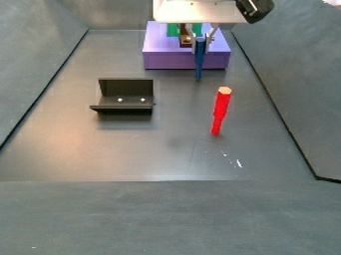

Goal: Pick up the blue object. Move up. Move to above the board. Insert the blue object.
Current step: Pick up the blue object, then move up, then move to above the board.

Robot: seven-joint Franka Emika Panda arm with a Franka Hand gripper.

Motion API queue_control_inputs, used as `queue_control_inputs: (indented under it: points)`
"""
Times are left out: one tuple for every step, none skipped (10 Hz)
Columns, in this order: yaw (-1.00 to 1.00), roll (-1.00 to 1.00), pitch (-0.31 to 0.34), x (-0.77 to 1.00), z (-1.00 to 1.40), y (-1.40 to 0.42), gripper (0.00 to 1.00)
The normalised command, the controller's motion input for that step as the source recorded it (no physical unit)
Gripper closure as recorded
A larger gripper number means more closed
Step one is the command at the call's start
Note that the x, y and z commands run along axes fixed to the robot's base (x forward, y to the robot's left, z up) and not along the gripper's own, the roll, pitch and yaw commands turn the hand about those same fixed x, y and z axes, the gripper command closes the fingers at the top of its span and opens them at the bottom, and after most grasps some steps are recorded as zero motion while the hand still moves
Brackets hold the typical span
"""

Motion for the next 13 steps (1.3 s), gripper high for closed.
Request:
queue_control_inputs:
  points:
    - [0.00, 0.00, 0.000, 0.00, 0.00, 0.00, 1.00]
    - [0.00, 0.00, 0.000, 0.00, 0.00, 0.00, 1.00]
    - [0.00, 0.00, 0.000, 0.00, 0.00, 0.00, 1.00]
    - [0.00, 0.00, 0.000, 0.00, 0.00, 0.00, 1.00]
    - [0.00, 0.00, 0.000, 0.00, 0.83, 0.00, 1.00]
    - [-0.01, -0.01, -0.017, 0.05, 0.85, -0.06, 1.00]
    - [0.00, -0.02, 0.019, 0.01, 0.52, -0.04, 1.00]
    - [0.00, -0.02, 0.013, 0.03, 0.30, -0.03, 1.00]
    - [0.00, 0.00, 0.000, 0.00, 1.40, 0.00, 1.00]
    - [0.00, 0.00, 0.010, -0.01, 1.40, 0.00, 1.00]
    - [0.00, -0.01, 0.008, -0.06, 1.40, 0.00, 1.00]
    - [-0.01, -0.03, 0.008, -0.01, 1.40, 0.00, 1.00]
    - [0.00, -0.03, 0.073, 0.04, 1.00, 0.00, 1.00]
